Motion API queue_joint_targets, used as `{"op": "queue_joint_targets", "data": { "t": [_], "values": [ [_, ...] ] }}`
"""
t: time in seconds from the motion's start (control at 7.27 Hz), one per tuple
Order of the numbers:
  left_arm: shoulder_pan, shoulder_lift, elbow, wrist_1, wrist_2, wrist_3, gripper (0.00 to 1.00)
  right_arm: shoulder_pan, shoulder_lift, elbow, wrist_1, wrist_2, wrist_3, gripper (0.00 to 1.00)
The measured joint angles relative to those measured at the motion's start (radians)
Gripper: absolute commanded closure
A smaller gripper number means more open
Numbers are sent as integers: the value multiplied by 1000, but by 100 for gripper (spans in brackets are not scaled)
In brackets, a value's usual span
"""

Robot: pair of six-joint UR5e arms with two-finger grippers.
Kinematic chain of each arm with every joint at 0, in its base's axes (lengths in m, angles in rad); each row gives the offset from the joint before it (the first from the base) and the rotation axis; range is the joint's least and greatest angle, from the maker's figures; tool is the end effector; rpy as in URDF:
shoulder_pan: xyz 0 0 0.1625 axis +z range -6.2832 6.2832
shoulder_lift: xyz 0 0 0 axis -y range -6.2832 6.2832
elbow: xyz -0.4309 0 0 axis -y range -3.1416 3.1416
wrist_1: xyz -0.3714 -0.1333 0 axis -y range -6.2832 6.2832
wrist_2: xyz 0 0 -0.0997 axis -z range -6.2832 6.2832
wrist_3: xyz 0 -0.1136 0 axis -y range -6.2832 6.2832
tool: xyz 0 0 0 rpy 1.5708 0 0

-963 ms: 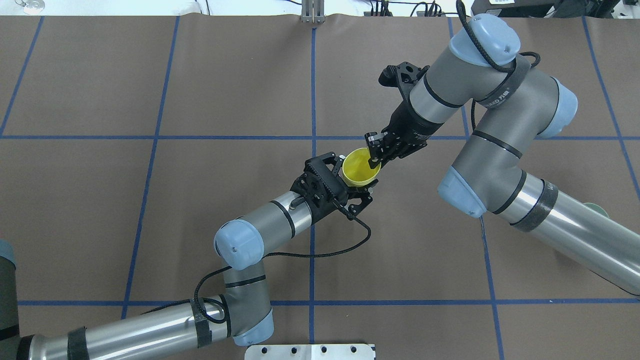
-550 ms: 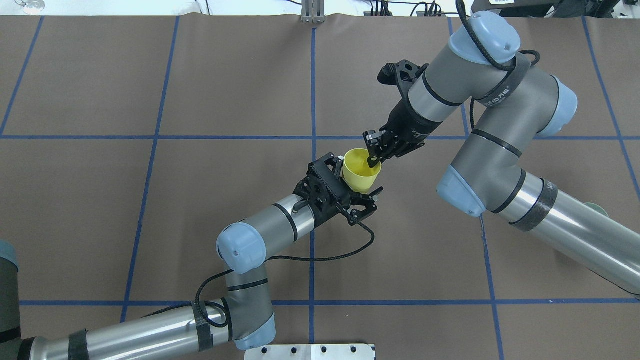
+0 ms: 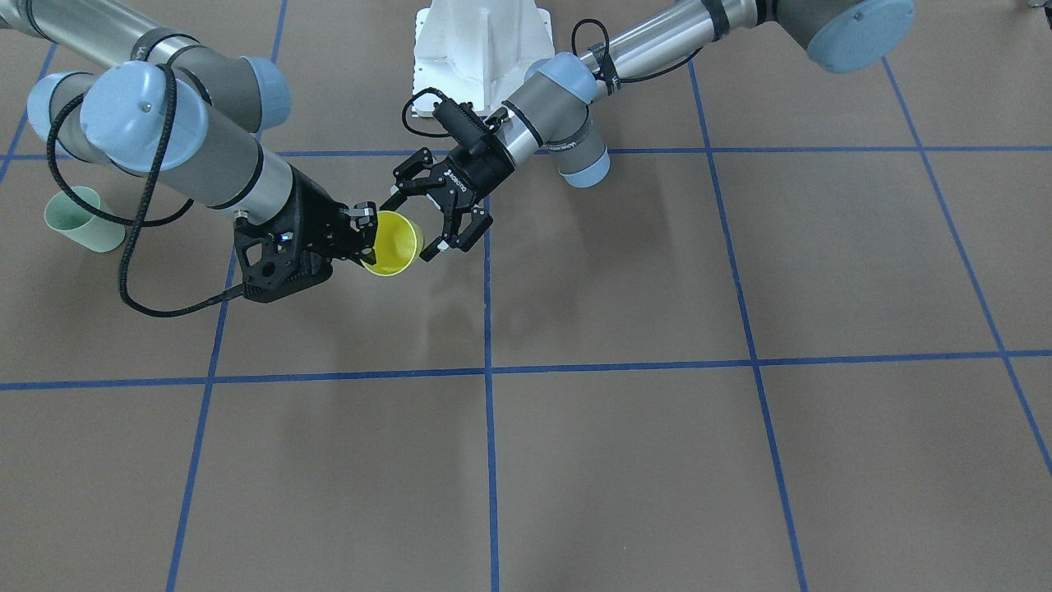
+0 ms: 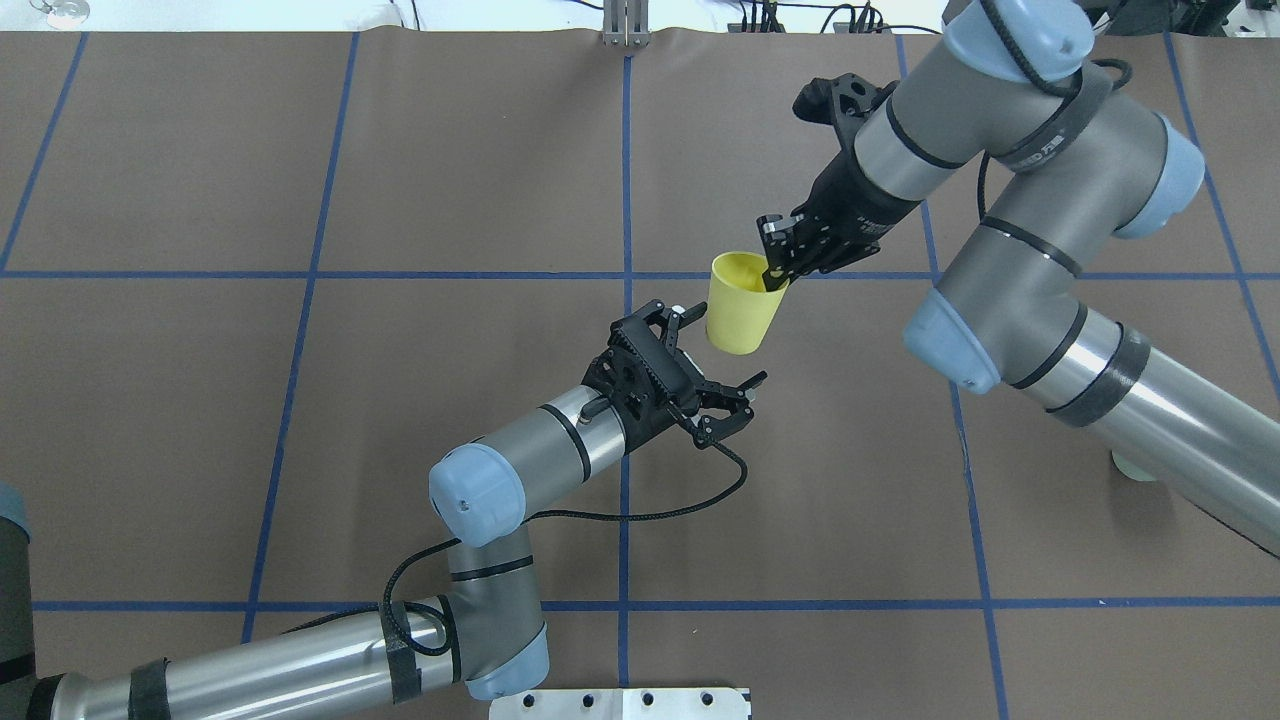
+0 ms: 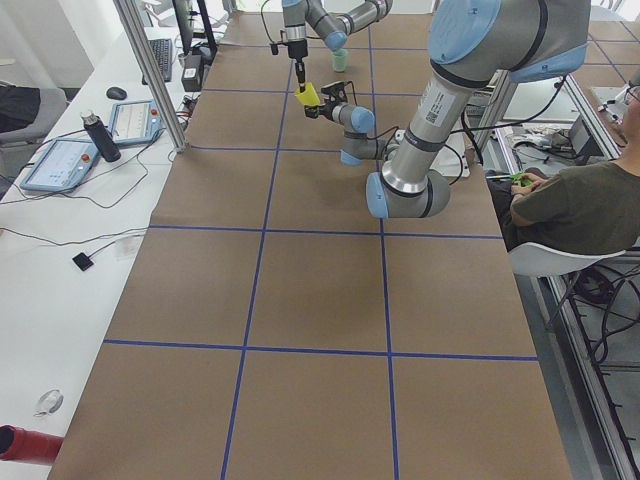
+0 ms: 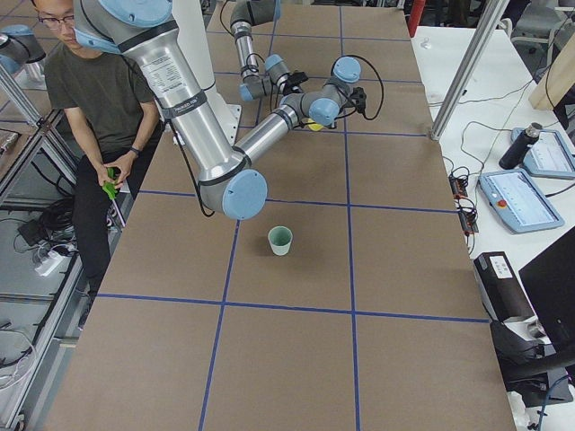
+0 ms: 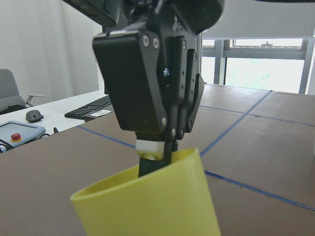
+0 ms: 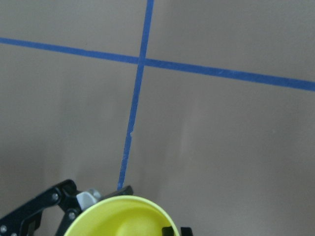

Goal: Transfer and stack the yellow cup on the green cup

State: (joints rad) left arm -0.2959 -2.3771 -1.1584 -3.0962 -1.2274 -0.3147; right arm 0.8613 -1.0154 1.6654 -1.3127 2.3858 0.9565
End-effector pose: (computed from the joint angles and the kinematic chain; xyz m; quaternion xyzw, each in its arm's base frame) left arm 0.6391 -0.3742 0.1880 0.6352 0.5073 0.1370 0.5661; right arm -0.3822 -0.5228 0.2732 0.0073 -0.5375 -0.0709 0.8402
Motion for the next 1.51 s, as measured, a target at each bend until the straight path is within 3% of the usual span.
{"op": "queue_joint_targets", "data": {
  "t": [0.28, 0.41, 0.69, 0.96, 1.24, 1.51],
  "values": [
    [0, 6, -2, 0, 12, 0, 1, 90, -55, 20, 1, -30, 3, 100],
    [1, 7, -1, -1, 55, -1, 1, 119, -120, 66, 1, -89, 3, 100],
    [0, 10, 5, 3, 168, -4, 1, 152, -301, 209, 1, -221, -5, 100],
    [-77, 20, 78, 50, 256, -92, 1, 206, -509, 317, 80, -285, -19, 100],
    [-223, 54, 133, 150, 107, -311, 1, 247, -727, 348, 313, -302, -22, 100],
    [-407, 121, 144, 214, -168, -414, 1, 283, -847, 359, 455, -325, -23, 100]
  ]
}}
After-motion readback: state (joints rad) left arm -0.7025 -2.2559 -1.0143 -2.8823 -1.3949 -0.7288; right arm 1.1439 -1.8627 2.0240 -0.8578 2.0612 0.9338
